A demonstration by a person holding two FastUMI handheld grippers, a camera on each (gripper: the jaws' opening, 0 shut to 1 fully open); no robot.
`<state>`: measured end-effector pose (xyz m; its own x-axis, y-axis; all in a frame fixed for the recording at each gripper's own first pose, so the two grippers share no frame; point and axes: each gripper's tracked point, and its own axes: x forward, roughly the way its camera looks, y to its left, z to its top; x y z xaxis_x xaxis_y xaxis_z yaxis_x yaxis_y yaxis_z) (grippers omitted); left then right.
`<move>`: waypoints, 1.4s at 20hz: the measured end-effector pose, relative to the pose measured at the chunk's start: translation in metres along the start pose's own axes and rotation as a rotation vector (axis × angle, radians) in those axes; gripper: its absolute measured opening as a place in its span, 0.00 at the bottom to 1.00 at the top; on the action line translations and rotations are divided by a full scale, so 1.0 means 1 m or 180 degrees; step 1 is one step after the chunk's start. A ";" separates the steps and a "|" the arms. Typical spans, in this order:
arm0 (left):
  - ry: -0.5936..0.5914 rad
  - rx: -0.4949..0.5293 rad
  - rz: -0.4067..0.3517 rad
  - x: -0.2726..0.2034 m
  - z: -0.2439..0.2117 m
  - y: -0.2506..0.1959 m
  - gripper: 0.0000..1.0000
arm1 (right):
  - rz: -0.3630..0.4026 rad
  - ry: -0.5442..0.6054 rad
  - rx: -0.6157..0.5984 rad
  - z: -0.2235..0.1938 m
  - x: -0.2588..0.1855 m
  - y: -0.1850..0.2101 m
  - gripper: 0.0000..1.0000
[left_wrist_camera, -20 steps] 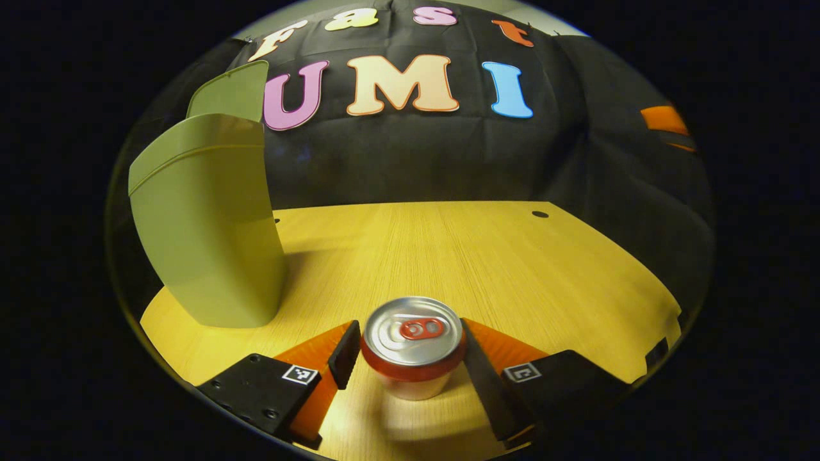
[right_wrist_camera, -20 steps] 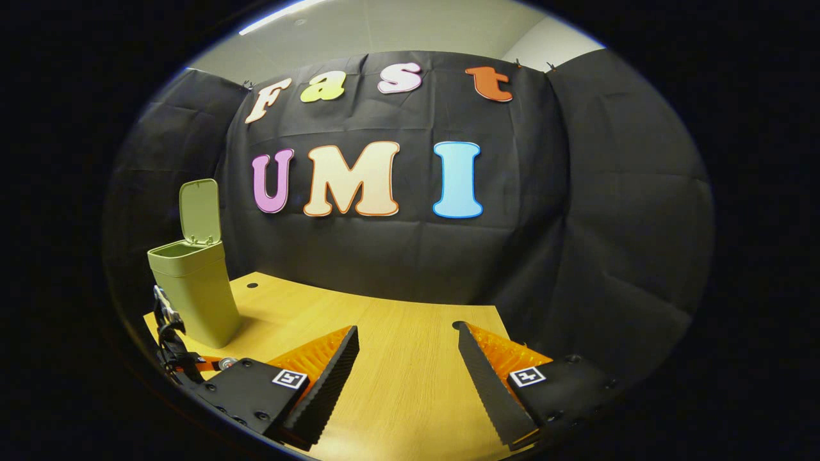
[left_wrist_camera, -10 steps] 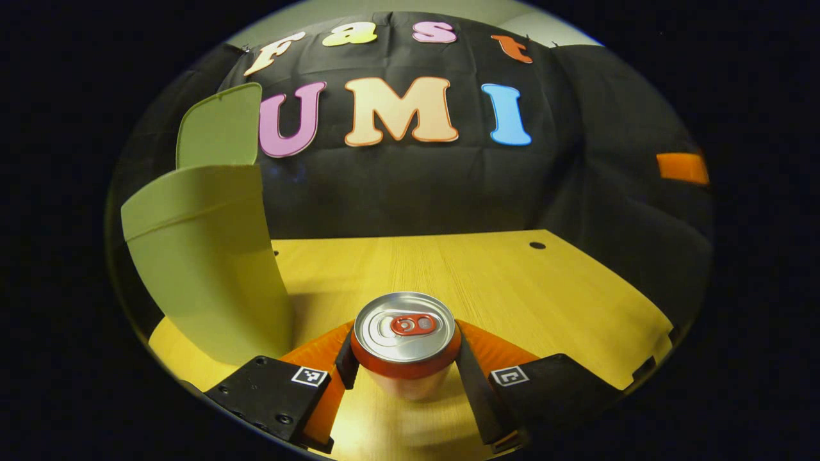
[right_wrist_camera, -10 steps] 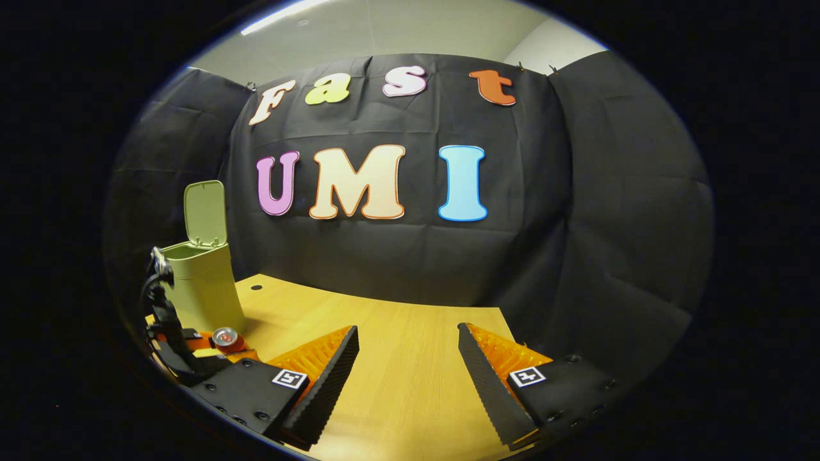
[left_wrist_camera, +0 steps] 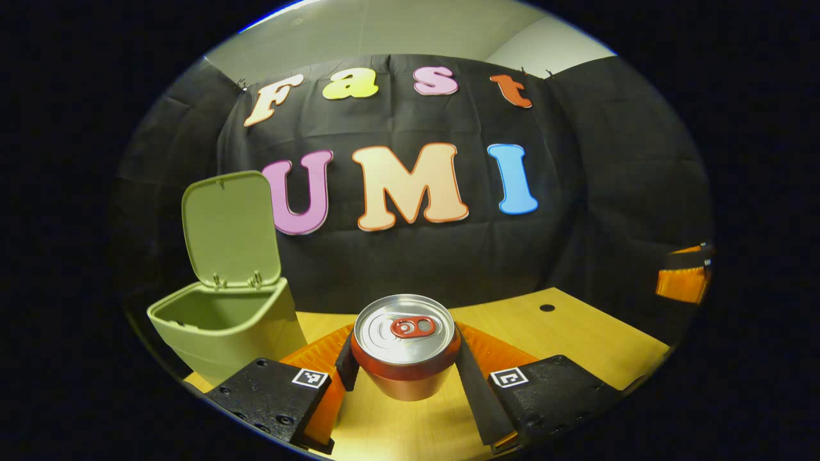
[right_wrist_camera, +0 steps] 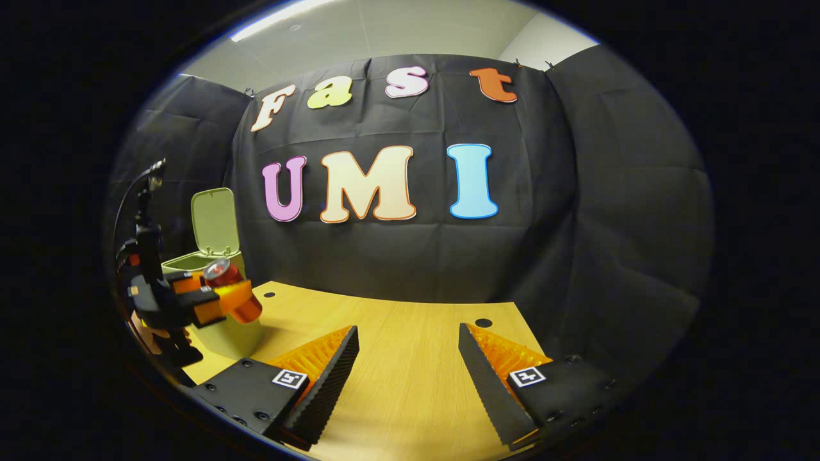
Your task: Press the lid of the desktop garbage bin to open it, pick up the crumpled paper on the desktop and throw it into the bin, then pick up the pop can on the desktop and drop it into the bin, and finally close the garbage bin lid.
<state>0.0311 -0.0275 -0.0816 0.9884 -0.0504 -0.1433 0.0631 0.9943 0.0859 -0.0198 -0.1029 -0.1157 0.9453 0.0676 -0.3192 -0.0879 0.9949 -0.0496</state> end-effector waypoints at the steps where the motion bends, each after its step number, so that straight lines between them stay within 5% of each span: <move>1: -0.0082 0.0028 0.0020 0.001 0.012 0.006 0.77 | 0.0004 0.0003 0.0021 -0.002 -0.001 0.003 0.98; 11: -0.0511 -0.0052 0.0493 0.003 0.092 0.113 0.76 | -0.0002 0.0035 0.0144 -0.011 0.008 0.026 0.98; 23: -0.0109 -0.0102 0.1024 -0.003 0.030 0.213 0.77 | -0.0004 0.0093 0.0077 -0.015 0.028 0.043 0.98; 28: -0.0185 -0.0097 0.1041 -0.003 0.052 0.236 0.94 | -0.0031 0.0047 0.0061 -0.012 0.032 0.061 0.98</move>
<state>0.0504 0.2023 -0.0096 0.9619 0.2676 -0.0563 -0.2622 0.9610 0.0884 0.0015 -0.0413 -0.1401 0.9414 0.0568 -0.3326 -0.0724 0.9968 -0.0347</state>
